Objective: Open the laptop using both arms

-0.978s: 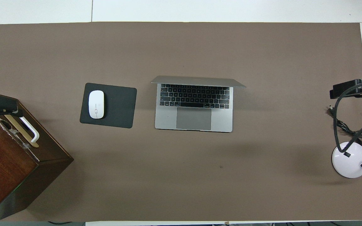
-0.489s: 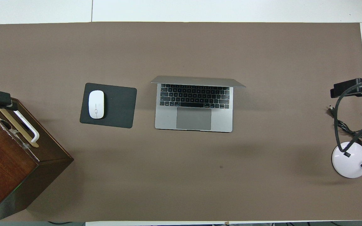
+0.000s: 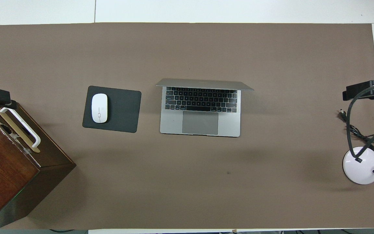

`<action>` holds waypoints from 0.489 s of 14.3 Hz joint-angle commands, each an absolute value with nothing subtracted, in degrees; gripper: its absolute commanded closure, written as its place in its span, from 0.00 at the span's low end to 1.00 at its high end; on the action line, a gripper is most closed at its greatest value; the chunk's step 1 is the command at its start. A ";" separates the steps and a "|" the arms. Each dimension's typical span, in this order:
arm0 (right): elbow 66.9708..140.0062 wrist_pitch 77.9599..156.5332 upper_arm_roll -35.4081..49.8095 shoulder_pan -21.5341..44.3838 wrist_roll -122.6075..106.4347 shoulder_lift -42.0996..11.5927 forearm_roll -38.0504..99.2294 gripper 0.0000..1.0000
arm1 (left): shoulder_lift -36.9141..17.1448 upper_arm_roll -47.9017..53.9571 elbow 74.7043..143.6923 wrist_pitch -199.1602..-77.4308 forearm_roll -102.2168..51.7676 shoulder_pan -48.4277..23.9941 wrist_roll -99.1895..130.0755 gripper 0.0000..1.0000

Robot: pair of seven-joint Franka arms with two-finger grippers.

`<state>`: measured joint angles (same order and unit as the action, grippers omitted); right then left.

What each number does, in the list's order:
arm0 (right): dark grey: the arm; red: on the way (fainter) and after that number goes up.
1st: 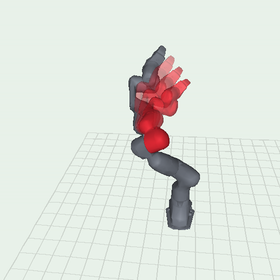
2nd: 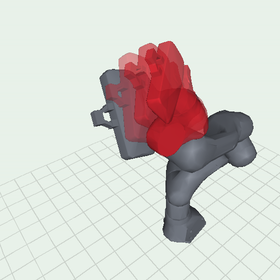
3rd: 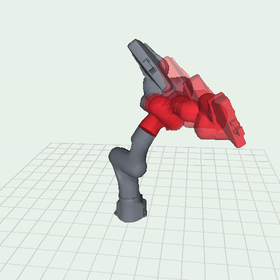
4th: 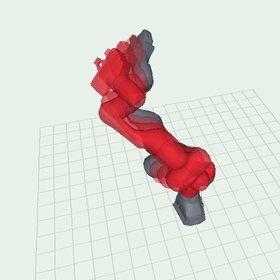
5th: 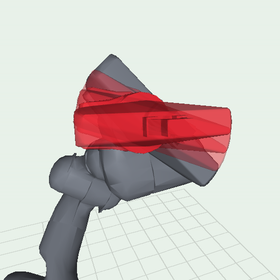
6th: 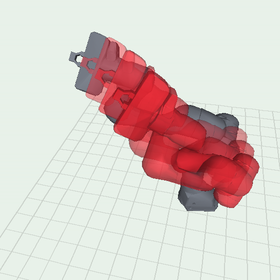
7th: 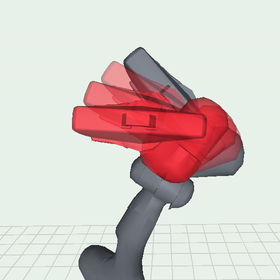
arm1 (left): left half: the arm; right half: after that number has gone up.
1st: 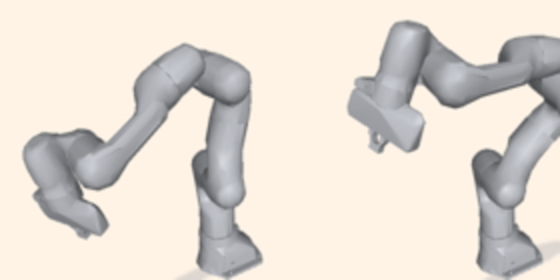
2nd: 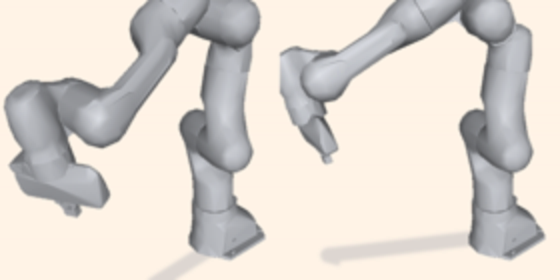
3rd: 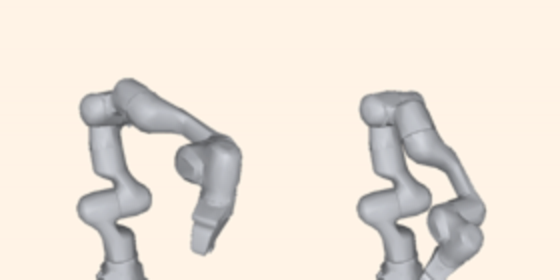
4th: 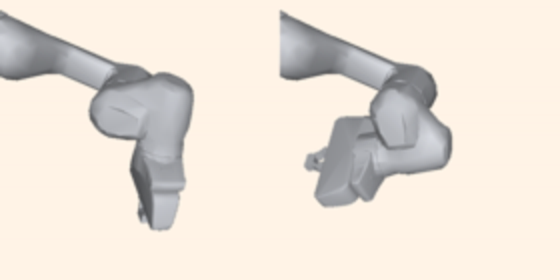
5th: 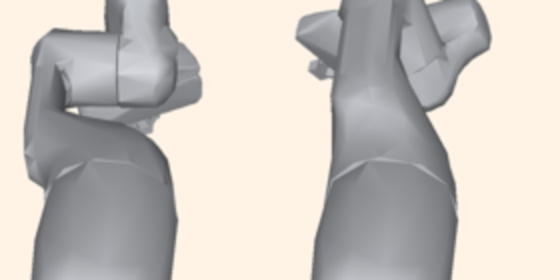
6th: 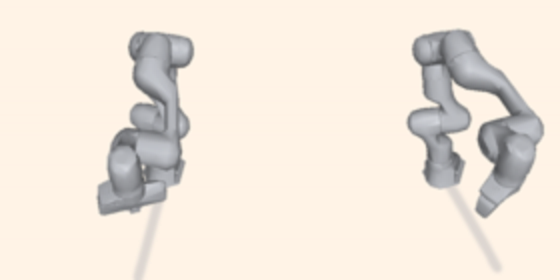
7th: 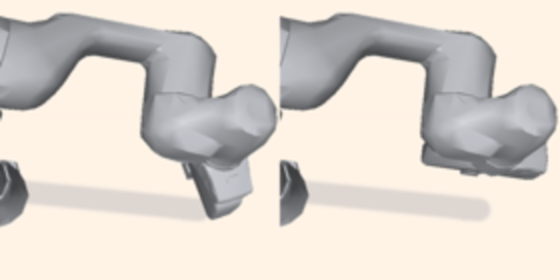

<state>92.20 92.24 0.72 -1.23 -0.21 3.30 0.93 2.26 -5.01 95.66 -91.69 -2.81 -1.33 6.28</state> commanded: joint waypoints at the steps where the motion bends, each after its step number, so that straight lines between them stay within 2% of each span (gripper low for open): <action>1: 91.85 91.58 1.23 -1.93 -1.32 3.69 0.79 0.00 | 1.76 -5.71 95.97 -92.99 -1.41 -2.20 5.01 0.00; 7: 91.85 91.76 1.06 -1.93 -1.41 3.69 0.79 0.00 | 2.11 -2.72 96.59 -93.08 1.58 -2.55 4.75 0.00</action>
